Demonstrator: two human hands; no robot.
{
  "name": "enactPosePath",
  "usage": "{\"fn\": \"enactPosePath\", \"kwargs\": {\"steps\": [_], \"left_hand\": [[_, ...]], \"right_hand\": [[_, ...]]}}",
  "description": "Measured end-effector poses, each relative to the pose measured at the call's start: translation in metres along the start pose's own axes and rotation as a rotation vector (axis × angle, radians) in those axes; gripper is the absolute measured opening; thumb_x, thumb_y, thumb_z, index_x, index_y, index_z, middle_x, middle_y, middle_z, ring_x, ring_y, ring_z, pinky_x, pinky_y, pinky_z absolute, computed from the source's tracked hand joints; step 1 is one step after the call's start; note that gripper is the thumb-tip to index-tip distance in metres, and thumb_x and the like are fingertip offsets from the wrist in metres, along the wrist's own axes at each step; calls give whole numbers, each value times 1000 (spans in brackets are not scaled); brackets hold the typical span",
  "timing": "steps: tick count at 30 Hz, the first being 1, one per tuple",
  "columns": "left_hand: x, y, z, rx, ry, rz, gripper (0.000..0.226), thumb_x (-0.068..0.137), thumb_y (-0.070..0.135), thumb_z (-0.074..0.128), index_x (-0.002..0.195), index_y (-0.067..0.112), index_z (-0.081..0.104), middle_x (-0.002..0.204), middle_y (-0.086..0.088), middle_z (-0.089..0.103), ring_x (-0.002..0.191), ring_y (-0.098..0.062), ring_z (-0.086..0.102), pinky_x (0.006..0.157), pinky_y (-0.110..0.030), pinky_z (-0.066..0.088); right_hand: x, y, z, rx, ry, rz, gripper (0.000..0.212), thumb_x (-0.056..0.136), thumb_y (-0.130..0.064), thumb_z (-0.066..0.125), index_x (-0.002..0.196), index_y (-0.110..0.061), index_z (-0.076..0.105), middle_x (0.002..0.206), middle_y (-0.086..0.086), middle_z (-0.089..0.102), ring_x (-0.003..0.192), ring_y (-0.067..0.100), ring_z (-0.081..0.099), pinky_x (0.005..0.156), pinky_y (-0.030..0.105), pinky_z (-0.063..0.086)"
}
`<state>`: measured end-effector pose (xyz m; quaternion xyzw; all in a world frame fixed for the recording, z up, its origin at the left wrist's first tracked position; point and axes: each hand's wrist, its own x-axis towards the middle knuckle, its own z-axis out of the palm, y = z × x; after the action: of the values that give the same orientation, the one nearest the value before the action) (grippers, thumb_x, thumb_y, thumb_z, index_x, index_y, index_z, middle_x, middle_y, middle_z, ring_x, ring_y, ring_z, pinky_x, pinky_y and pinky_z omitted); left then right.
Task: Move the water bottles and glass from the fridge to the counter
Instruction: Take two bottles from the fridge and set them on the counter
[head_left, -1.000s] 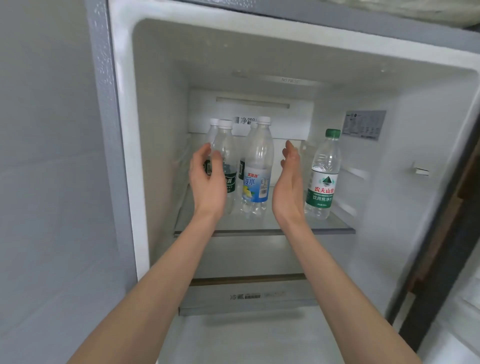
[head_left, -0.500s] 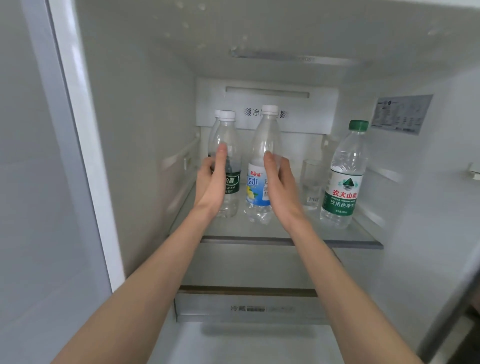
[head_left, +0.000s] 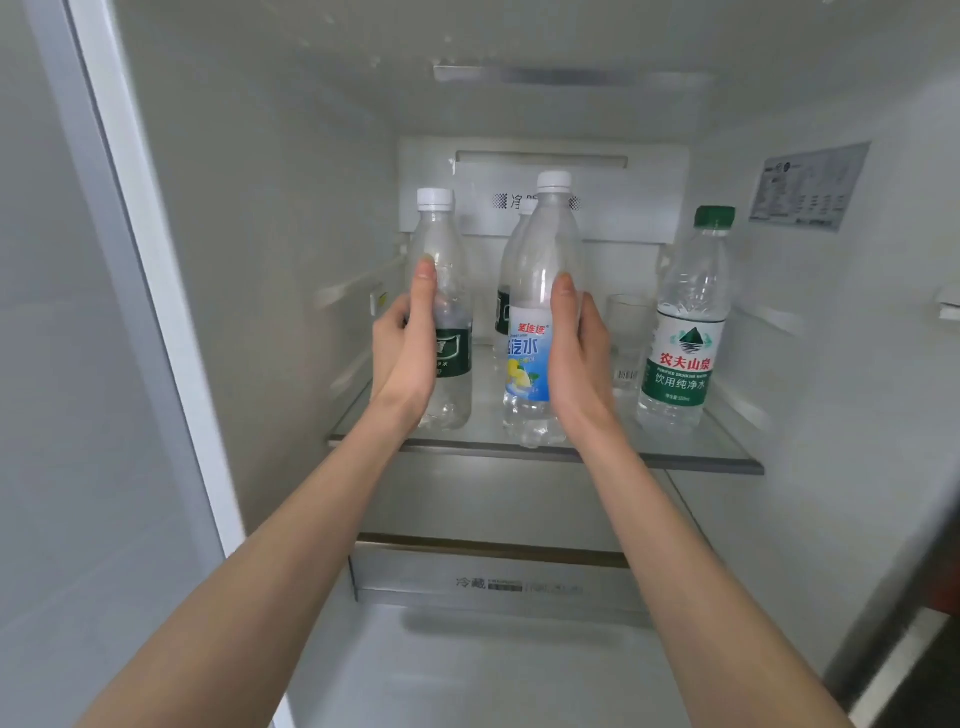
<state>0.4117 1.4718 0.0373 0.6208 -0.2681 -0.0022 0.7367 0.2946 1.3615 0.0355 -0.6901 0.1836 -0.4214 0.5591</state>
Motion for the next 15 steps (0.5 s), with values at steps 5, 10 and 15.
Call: {"fn": "enactPosePath", "kwargs": {"steps": [5, 10, 15], "left_hand": [[-27, 23, -1, -24, 9, 3, 93, 80, 96, 40, 100, 15, 82, 98, -6, 85, 100, -33, 80, 103, -53, 58], [-61, 44, -11, -20, -18, 13, 93, 80, 95, 36, 108, 20, 82, 99, -5, 85, 101, -29, 81, 103, -54, 59], [-90, 59, -24, -17, -20, 30, 97, 79, 96, 36, 105, 15, 83, 99, -9, 84, 102, -31, 80, 104, -56, 58]], "right_hand": [[-10, -11, -10, 66, 43, -54, 53, 115, -51, 39, 148, -12, 53, 97, -22, 56, 86, -23, 68, 64, 1, 48], [-33, -13, -16, 104, 31, -53, 47, 116, -48, 38, 144, -14, 54, 98, -25, 54, 71, -29, 62, 61, -2, 45], [-66, -22, -20, 83, 15, -48, 46, 115, -52, 37, 149, -23, 47, 102, -30, 50, 70, -30, 59, 64, 0, 47]]}}
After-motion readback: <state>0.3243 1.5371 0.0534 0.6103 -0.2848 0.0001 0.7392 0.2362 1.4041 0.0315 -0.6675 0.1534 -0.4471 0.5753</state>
